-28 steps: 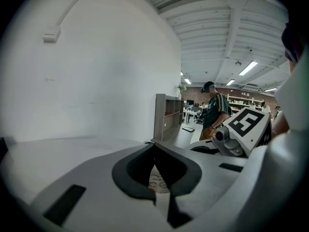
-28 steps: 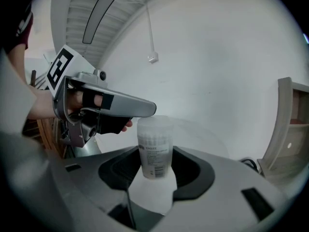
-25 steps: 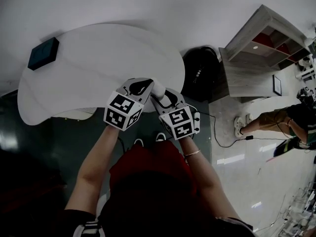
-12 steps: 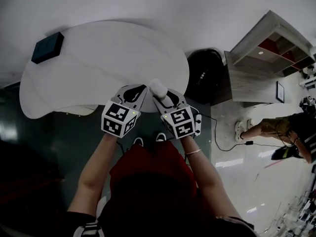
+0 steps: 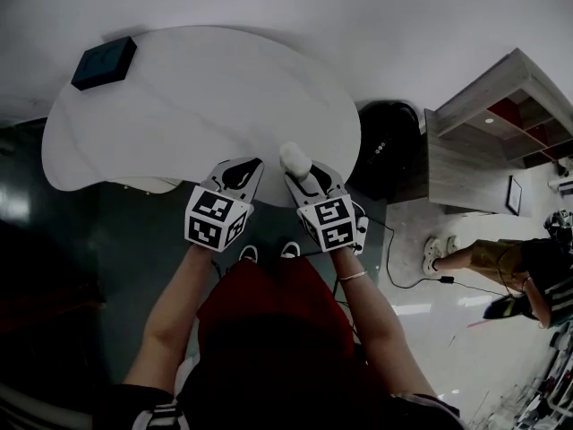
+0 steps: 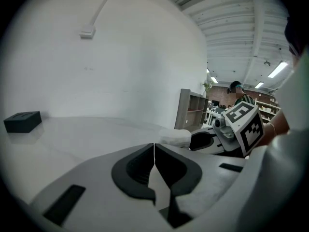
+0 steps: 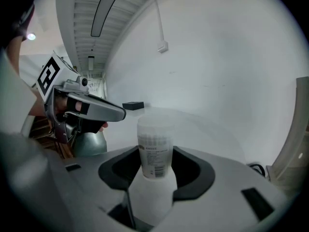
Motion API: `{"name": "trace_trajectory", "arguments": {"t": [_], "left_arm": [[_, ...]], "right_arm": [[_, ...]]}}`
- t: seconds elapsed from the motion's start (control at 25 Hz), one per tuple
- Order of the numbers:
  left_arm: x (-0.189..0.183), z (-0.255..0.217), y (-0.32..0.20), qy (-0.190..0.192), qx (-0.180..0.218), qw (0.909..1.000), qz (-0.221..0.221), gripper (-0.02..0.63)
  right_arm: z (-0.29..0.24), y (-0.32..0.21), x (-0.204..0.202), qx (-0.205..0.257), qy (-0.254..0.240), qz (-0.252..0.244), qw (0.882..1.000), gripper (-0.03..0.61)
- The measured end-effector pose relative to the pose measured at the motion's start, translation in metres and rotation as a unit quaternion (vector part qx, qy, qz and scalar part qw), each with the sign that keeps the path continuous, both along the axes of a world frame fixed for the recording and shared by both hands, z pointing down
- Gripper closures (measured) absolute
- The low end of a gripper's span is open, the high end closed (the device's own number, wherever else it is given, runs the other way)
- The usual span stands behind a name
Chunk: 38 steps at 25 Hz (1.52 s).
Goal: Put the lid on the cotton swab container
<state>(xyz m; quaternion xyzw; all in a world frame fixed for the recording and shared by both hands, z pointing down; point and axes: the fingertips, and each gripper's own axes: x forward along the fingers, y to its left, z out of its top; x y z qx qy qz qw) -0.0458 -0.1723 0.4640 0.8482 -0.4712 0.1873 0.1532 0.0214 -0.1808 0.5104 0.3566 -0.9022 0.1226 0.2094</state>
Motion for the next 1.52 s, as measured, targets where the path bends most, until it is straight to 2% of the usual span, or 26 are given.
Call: {"name": "trace_trajectory", "arguments": {"t": [0.2, 0.72, 1.52], "left_arm": [[-0.011, 0.007, 0.002, 0.007, -0.011, 0.9996, -0.027, 0.588], [-0.034, 0.015, 0.001, 0.016, -0.022, 0.9977, -0.061, 0.588], [-0.049, 0.024, -0.004, 0.026, -0.031, 0.9973, -0.062, 0.588]], "right_arm": [[0.004, -0.011, -0.007, -0.001, 0.005, -0.005, 1.000, 0.370], [0.013, -0.033, -0.022, -0.010, 0.024, -0.012, 1.000, 0.369], [0.027, -0.040, -0.024, -0.026, 0.038, -0.002, 0.999, 0.370]]}}
